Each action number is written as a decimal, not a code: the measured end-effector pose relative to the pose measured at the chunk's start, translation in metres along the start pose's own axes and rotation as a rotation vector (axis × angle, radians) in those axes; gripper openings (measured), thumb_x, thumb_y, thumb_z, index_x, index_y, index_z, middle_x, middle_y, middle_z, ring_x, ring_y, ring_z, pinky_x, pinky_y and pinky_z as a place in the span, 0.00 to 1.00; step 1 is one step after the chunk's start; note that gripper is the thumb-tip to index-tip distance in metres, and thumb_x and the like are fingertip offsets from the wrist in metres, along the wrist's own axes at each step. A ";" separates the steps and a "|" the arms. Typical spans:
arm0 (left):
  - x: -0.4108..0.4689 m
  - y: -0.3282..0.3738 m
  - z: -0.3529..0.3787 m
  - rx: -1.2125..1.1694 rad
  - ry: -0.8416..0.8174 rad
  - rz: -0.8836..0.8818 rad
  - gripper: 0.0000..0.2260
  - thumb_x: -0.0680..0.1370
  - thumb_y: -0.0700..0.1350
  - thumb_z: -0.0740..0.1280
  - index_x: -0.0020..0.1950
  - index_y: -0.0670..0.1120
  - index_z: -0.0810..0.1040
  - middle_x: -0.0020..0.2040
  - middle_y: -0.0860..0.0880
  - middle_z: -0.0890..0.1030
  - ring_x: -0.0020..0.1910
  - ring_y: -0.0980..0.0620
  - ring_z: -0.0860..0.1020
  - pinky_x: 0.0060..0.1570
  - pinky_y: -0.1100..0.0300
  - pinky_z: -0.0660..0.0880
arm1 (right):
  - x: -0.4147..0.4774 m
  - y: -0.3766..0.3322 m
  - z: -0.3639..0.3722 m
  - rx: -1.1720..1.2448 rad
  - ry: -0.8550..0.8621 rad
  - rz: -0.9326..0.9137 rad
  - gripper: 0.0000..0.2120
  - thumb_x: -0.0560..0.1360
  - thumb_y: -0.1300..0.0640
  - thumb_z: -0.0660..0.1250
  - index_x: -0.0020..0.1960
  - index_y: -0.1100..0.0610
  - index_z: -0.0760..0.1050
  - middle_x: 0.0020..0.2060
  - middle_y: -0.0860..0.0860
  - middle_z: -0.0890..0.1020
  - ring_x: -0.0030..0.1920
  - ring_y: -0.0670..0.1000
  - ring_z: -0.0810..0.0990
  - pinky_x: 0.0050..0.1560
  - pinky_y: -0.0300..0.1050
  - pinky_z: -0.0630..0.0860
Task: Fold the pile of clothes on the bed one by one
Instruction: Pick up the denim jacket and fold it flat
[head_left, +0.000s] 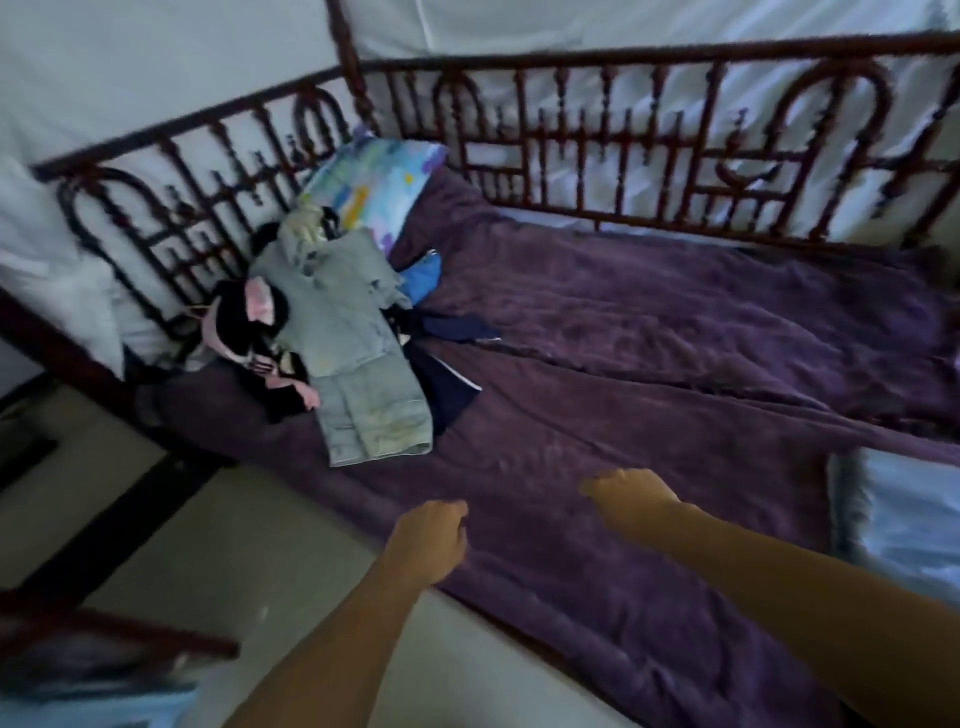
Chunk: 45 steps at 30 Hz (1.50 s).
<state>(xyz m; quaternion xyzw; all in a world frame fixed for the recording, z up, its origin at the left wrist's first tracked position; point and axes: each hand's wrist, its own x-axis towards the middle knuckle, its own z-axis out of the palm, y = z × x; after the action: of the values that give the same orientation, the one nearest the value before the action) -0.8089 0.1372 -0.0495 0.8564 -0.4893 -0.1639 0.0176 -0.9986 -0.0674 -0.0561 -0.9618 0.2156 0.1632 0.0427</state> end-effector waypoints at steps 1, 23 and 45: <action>-0.005 -0.024 -0.006 0.000 0.001 -0.020 0.11 0.78 0.47 0.59 0.57 0.49 0.76 0.55 0.48 0.81 0.55 0.46 0.78 0.50 0.54 0.75 | 0.018 -0.021 -0.007 -0.013 -0.007 -0.018 0.19 0.78 0.56 0.58 0.68 0.48 0.69 0.62 0.51 0.76 0.60 0.56 0.77 0.50 0.46 0.72; 0.073 -0.364 -0.076 -0.037 -0.101 -0.107 0.09 0.79 0.45 0.58 0.55 0.44 0.74 0.52 0.43 0.79 0.54 0.46 0.77 0.53 0.55 0.70 | 0.340 -0.235 -0.035 0.073 -0.178 -0.037 0.17 0.78 0.56 0.56 0.65 0.50 0.69 0.62 0.51 0.75 0.60 0.54 0.76 0.56 0.48 0.72; 0.334 -0.536 -0.118 -0.100 -0.167 -0.271 0.14 0.78 0.48 0.61 0.63 0.50 0.74 0.57 0.49 0.78 0.57 0.47 0.77 0.54 0.53 0.74 | 0.719 -0.261 -0.106 0.574 0.003 0.260 0.08 0.76 0.48 0.57 0.47 0.52 0.68 0.46 0.58 0.80 0.47 0.61 0.79 0.44 0.49 0.71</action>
<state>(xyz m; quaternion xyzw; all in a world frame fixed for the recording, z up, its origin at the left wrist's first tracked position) -0.1714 0.1187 -0.1283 0.8961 -0.3603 -0.2594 -0.0028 -0.2419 -0.1360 -0.1923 -0.8751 0.3739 0.0982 0.2911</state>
